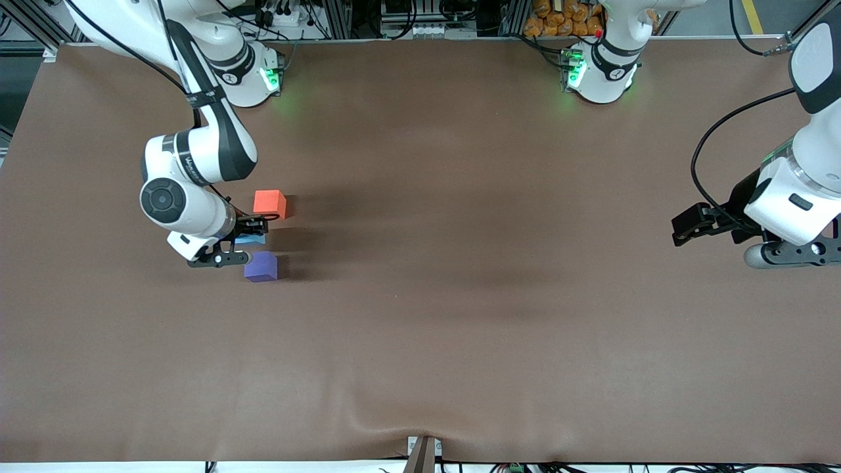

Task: Place blue block between orange and purple blocks
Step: 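Lower the blue block between the orange and purple blocks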

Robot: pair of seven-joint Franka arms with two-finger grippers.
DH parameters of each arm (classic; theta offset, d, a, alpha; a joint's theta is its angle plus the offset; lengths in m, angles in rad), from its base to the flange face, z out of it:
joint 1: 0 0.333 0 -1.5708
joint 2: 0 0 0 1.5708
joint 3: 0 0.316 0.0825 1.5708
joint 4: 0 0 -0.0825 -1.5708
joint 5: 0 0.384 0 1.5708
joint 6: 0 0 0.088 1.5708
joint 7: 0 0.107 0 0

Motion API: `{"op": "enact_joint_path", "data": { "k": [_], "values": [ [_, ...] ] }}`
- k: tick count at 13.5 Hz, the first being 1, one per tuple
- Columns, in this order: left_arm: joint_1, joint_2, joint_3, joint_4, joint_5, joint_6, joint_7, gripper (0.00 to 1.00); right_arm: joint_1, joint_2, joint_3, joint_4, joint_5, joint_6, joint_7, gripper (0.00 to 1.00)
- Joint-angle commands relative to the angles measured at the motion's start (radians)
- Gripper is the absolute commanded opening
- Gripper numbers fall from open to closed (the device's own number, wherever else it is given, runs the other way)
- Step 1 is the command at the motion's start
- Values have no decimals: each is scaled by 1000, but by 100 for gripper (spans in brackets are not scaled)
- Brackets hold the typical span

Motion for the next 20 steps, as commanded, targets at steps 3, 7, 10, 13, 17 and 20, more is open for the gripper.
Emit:
{"op": "enact_joint_path", "data": {
  "k": [3,7,10,13,17,20],
  "values": [
    [9,-22,-9,-17,12,12,-2,100,-18,-31,22,-107,-14,99,-6,36],
    [13,-28,-6,-19,12,8,-2,100,-15,-11,23,-107,-4,136,-3,36],
    [13,-36,-8,-19,10,-8,-1,100,-15,6,23,-107,-4,146,-3,36],
    [15,-48,-12,-16,10,-37,-1,100,-9,26,23,-108,20,156,5,36],
    [10,-46,-12,-13,3,-35,-5,100,-7,43,23,-108,68,159,8,37],
    [13,-49,-12,-16,4,-38,-2,100,-7,66,23,-107,109,168,8,40]
  ]
}}
